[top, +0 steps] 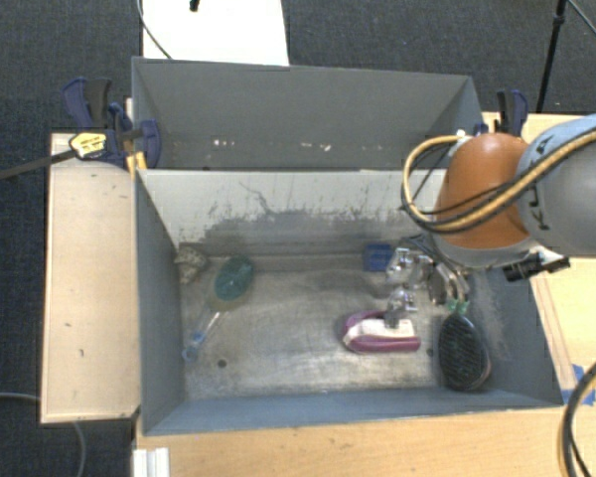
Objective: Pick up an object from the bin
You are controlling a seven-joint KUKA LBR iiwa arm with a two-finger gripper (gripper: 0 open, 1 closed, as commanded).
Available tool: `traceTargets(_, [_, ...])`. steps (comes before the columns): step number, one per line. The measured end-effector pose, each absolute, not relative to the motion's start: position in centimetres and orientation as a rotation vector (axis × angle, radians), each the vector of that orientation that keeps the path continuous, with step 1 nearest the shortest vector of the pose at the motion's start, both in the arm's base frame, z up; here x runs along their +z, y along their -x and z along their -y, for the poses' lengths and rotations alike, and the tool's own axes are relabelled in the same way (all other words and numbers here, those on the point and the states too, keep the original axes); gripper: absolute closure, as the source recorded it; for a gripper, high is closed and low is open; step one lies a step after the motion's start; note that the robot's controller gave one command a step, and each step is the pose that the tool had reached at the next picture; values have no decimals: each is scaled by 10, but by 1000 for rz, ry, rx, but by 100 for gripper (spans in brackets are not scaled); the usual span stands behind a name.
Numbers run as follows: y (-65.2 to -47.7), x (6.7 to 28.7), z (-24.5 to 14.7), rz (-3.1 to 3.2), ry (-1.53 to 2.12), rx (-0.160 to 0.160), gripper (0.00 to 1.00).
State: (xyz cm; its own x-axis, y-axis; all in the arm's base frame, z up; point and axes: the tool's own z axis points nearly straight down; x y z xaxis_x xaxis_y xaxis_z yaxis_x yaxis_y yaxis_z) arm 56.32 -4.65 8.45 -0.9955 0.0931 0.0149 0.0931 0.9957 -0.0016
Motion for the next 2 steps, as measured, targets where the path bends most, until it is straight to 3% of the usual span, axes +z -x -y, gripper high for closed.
traceTargets(1, [-543, 372, 35, 3151, -145, 2, 100])
traceTargets(2, [-543, 368, 35, 3144, -142, 0, 0])
